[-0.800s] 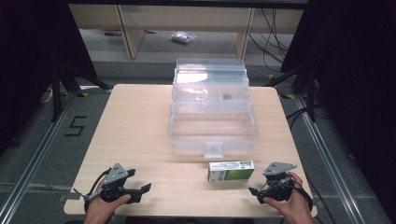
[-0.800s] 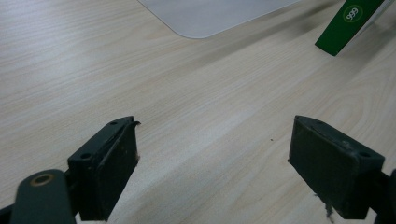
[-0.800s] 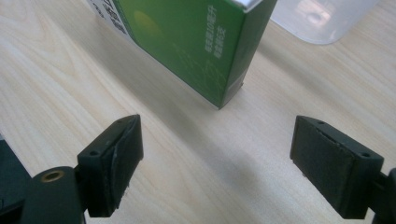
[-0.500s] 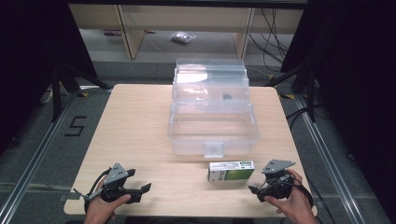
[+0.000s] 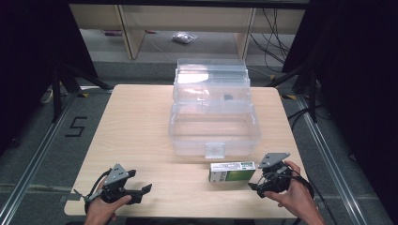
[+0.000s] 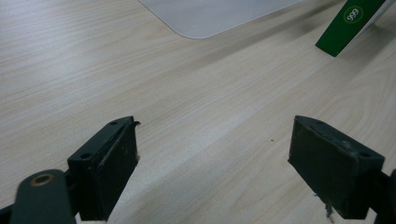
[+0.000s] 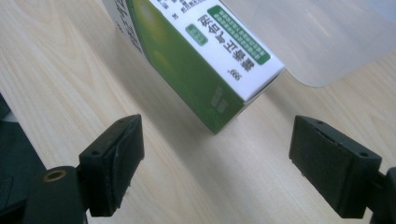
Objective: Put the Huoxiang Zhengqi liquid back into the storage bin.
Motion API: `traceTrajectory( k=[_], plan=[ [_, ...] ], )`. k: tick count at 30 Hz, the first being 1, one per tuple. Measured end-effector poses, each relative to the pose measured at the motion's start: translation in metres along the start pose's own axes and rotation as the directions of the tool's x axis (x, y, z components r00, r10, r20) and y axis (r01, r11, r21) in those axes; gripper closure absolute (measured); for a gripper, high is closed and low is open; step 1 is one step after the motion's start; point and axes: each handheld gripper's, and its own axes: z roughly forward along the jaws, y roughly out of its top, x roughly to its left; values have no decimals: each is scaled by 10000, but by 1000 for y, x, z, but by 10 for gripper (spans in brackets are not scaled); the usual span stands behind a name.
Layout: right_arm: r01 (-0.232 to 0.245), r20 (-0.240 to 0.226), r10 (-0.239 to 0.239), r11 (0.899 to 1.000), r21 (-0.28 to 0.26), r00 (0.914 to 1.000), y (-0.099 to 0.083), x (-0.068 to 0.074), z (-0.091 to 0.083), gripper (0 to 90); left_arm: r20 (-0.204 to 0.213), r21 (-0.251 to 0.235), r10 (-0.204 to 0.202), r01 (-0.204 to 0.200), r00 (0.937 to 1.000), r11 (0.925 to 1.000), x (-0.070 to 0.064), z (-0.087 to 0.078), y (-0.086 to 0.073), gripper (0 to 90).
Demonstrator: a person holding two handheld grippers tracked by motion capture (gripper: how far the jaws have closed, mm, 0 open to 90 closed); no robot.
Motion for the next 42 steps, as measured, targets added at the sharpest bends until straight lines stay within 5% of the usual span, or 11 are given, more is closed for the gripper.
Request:
traceTrajectory(
  k=[11,16,21,26,28,42],
  plan=[
    [819,53,-822,9959,387,9966,26,-4,-12,184,8,36,102,-102,9999,9999,0,0,0,149],
    [1098,-313,-1085,9929,452,9936,36,-3,-12,186,-11,5,54,-54,10000,10000,0,0,0,149],
    [1781,-531,-1744,9812,738,9832,55,0,-3,191,15,-28,17,-17,10000,10000,0,0,0,149],
    [1932,-816,-1862,9771,886,9791,65,4,7,198,20,-35,10,-10,10000,10000,0,1,0,149],
    [2420,-1010,-2322,9653,979,9674,73,5,15,213,-8,-16,29,-29,10000,10000,0,0,0,149],
    [2917,-1603,-2674,9440,1540,9501,86,5,38,233,24,-16,48,-48,10000,10000,0,0,0,149]
  ],
)
